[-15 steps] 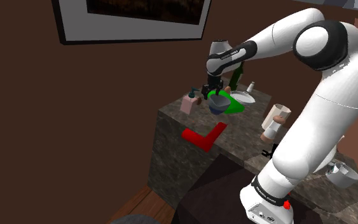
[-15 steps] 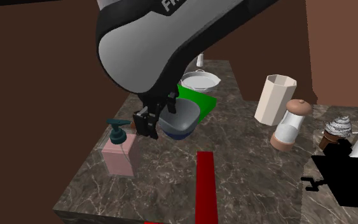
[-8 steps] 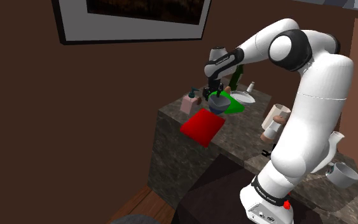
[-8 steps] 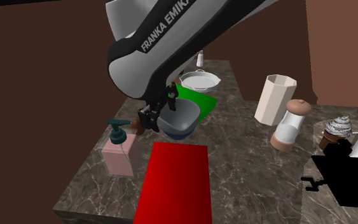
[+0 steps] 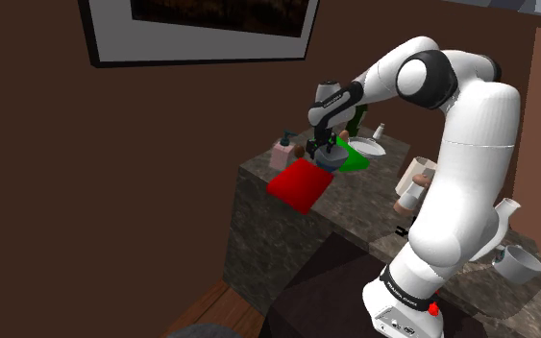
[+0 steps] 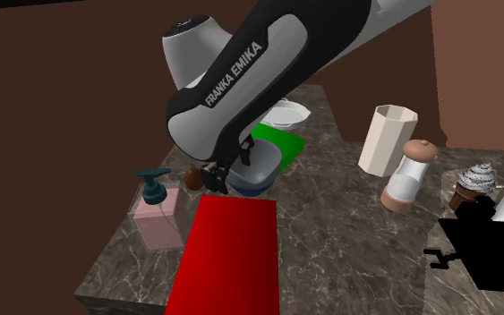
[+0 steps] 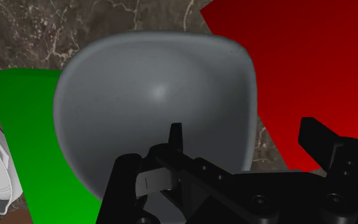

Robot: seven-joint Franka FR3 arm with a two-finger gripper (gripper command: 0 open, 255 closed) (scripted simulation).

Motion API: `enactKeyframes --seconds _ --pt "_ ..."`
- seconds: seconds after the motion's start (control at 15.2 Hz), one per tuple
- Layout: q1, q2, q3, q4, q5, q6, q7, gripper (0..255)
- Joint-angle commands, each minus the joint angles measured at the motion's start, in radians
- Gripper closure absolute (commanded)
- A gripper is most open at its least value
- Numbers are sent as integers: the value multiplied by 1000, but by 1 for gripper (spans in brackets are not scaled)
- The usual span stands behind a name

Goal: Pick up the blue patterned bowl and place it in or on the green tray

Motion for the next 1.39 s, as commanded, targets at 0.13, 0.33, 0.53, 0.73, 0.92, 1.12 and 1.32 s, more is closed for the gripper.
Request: enactKeyframes --seconds 0.13,0.33,0.53,0.73,0.92,1.12,1.32 --pt "-1 4 0 0 1 5 0 0" --pt "-1 4 0 0 1 4 0 0" --pt "-1 4 0 0 1 4 0 255" --pt "-1 4 0 0 0 4 0 255" --pt "-1 4 0 0 0 5 0 255" --pt "1 -13 -1 5 0 -17 -4 255" --pt "3 -37 -2 15 -2 -50 -9 255"
